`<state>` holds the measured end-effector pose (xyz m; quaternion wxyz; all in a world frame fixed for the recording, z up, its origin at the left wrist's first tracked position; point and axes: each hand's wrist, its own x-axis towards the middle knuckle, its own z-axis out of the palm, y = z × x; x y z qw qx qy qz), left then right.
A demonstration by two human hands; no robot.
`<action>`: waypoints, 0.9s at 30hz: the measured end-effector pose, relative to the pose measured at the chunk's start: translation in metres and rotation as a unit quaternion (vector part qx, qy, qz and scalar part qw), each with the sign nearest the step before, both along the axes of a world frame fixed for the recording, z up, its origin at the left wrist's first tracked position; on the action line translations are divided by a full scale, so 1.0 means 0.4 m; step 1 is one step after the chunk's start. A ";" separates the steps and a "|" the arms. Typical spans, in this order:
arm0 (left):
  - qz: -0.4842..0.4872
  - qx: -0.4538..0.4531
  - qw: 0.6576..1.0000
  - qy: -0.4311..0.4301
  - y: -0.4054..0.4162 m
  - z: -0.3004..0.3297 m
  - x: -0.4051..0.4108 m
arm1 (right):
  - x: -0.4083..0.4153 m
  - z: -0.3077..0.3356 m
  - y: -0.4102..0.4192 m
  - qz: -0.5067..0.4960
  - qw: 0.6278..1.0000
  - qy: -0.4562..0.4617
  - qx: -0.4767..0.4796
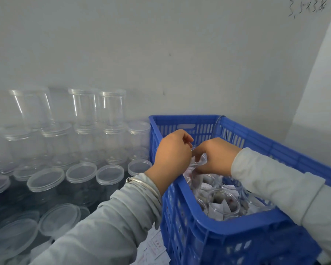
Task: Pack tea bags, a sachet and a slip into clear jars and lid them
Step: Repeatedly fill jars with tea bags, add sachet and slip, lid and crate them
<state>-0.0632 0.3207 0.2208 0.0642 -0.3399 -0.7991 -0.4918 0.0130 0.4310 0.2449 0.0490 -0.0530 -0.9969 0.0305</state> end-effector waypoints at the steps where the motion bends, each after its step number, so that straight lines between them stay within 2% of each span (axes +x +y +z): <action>1: -0.002 0.008 1.000 -0.004 -0.004 0.001 0.002 | 0.004 0.003 -0.009 -0.013 1.000 0.004 0.002; 6: -0.013 0.031 0.999 -0.023 -0.019 0.009 0.013 | 0.044 0.014 -0.062 -0.069 0.996 0.057 0.000; 10: -0.049 0.062 0.995 -0.064 -0.061 0.006 0.018 | 0.097 0.011 -0.105 -0.093 0.984 0.150 -0.012; 16: -0.047 0.112 0.985 -0.119 -0.224 0.001 -0.007 | 0.133 0.035 -0.251 -0.033 0.947 0.314 -0.060; 20: -0.016 0.107 0.985 -0.132 -0.404 -0.019 -0.038 | 0.117 0.033 -0.414 0.032 0.940 0.329 -0.083; 27: 0.107 0.098 0.981 -0.131 -0.823 -0.065 -0.127 | 0.013 -0.048 -0.681 0.124 0.953 0.253 -0.114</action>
